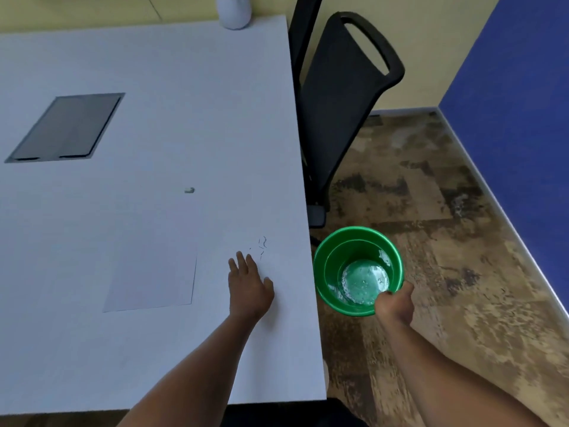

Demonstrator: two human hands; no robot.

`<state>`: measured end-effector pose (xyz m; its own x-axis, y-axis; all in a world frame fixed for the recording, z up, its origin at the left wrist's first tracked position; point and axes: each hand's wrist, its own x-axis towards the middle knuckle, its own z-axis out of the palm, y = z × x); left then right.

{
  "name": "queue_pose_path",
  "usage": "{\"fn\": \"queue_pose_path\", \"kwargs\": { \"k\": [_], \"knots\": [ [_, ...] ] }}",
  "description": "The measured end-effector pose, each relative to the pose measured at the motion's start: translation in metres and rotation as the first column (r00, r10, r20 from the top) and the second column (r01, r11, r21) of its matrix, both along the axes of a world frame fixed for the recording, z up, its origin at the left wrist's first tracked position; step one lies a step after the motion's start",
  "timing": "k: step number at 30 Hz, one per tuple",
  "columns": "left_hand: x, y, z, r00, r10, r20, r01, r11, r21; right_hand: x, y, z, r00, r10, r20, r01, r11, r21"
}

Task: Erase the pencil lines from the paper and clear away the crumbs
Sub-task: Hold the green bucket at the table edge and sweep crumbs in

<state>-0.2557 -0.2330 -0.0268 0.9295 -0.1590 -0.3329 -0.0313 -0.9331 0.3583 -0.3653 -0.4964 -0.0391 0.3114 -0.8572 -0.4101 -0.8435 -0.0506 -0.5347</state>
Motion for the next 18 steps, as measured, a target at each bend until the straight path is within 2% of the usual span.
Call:
{"fn": "queue_pose_path", "kwargs": {
  "k": [11,14,18],
  "knots": [
    [0.029,0.005,-0.057,0.992,-0.001,0.122,-0.009,0.997,0.080,0.032,0.015,-0.047,0.998,0.010,0.056,-0.015,0.995,0.094],
    [0.026,-0.005,-0.061,0.986,-0.113,0.121,0.102,0.991,0.088,0.034,0.017,-0.051,0.997,0.010,0.080,-0.019,0.994,0.107],
    [0.008,-0.037,-0.052,0.923,-0.378,0.065,0.376,0.926,0.044,0.032,0.023,-0.052,0.995,0.004,0.096,-0.017,0.990,0.137]
  ]
}}
